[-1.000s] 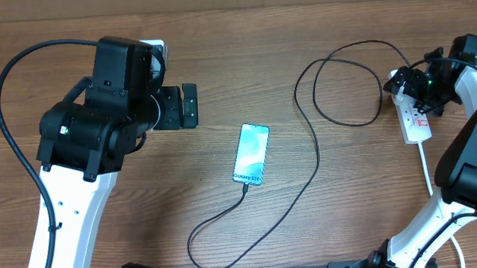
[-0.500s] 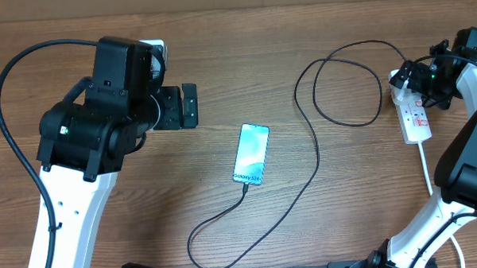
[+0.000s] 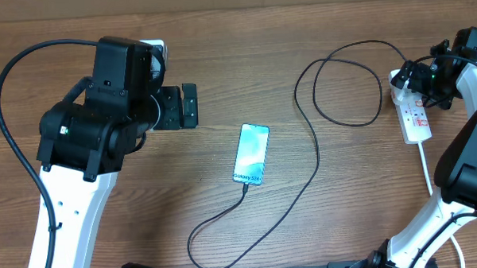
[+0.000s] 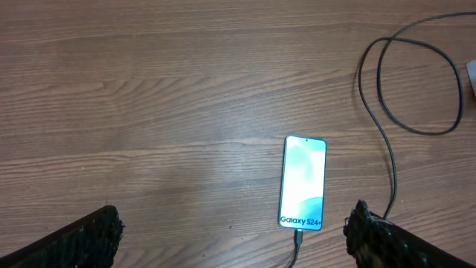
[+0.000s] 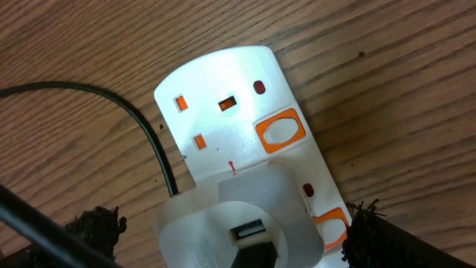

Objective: Plug charger to phone and switch on socket
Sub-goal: 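Press down on the power strip's orange switch with the right gripper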

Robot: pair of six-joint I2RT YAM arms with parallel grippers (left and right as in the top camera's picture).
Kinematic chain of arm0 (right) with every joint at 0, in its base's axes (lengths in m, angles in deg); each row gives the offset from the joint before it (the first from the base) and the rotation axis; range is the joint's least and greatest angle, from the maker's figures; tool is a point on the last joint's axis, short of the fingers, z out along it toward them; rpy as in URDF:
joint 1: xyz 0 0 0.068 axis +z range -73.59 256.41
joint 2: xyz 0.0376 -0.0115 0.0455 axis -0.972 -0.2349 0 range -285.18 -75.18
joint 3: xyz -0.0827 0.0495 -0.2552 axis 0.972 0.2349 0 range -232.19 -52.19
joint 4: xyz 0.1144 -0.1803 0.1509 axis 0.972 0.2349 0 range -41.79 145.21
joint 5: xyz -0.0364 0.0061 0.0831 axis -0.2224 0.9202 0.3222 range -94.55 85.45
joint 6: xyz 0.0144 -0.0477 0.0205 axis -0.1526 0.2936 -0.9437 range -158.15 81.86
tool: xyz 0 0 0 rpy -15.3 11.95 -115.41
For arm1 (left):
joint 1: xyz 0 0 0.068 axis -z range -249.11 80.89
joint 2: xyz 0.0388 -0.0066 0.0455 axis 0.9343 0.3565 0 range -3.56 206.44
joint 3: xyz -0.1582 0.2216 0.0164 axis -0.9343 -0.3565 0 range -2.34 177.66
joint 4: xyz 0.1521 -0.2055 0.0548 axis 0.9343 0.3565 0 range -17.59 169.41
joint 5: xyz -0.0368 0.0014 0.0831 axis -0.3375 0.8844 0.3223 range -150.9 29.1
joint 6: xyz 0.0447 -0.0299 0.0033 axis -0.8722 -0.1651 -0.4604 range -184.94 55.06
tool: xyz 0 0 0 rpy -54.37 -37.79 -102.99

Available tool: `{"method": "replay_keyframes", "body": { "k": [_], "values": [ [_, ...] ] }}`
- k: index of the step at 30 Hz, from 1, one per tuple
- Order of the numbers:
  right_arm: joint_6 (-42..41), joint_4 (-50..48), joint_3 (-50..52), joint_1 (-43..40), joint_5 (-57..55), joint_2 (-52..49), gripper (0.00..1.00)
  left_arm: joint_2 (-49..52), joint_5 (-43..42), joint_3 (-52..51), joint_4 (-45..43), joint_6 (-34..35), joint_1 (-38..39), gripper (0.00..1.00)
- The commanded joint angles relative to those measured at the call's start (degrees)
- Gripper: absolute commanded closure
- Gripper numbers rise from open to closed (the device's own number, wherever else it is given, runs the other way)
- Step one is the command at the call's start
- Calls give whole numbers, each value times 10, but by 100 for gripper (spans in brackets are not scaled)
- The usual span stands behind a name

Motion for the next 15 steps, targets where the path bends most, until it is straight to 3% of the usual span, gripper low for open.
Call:
{"method": "replay_keyframes", "body": {
  "k": [1, 15],
  "values": [
    [3, -4, 5, 5, 3, 1, 0, -7, 8, 13, -1, -10, 1, 1],
    [3, -15, 27, 5, 11, 1, 0, -7, 8, 13, -1, -10, 1, 0]
  ]
}}
